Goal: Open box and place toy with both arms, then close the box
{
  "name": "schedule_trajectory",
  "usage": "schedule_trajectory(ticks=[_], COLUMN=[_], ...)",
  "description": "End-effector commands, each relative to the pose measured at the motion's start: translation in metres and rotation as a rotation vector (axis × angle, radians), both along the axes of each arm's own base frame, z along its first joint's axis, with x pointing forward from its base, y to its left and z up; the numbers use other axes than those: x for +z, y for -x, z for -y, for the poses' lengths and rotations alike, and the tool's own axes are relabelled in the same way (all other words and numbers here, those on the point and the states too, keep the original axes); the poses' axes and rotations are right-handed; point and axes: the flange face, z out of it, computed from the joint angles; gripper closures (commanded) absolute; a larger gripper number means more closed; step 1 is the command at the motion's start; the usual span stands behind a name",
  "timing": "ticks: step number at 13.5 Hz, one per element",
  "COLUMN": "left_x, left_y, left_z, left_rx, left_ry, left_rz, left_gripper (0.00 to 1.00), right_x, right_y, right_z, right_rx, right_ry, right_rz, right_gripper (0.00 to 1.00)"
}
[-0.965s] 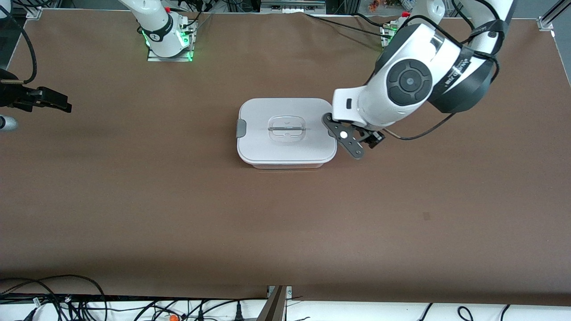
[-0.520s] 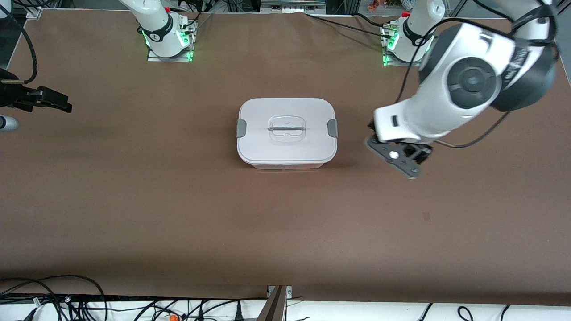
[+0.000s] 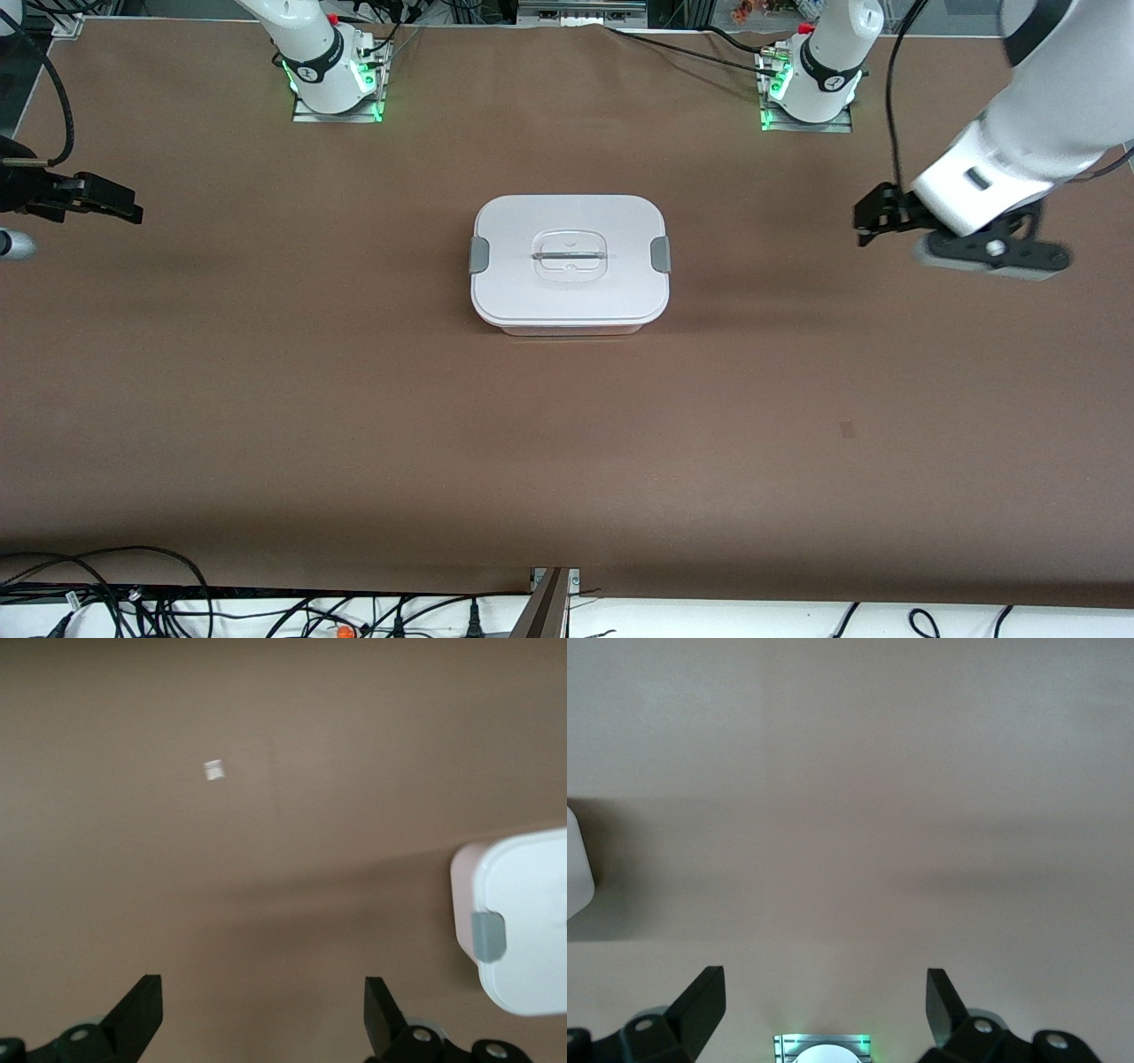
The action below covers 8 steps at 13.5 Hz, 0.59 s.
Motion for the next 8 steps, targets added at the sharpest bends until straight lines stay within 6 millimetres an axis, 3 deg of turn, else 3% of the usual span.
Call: schedule_trajectory(ticks=[1,5,8], left_x=[0.013,0.018,0.017], left_y=[0.031,0.034,0.035], left_z=[-0.045,-0.065,-0.066], left_rx=[0.109,0.147,0.13], left_ry=[0.017,0.042,0.039], left_rz=[0.085,0.087,0.073], left_gripper=[0.0,0.0,0.0], right_x=[0.005,0.005,0.005], right_y=[0.002,0.002,0.002], right_z=[0.0,0.0,-0.001], right_rx=[0.009,0.009,0.01], right_ry=[-0.011,-0.012,-0.012], right_rz=[0.01,0.006,0.006], right_gripper=[0.0,0.0,0.0])
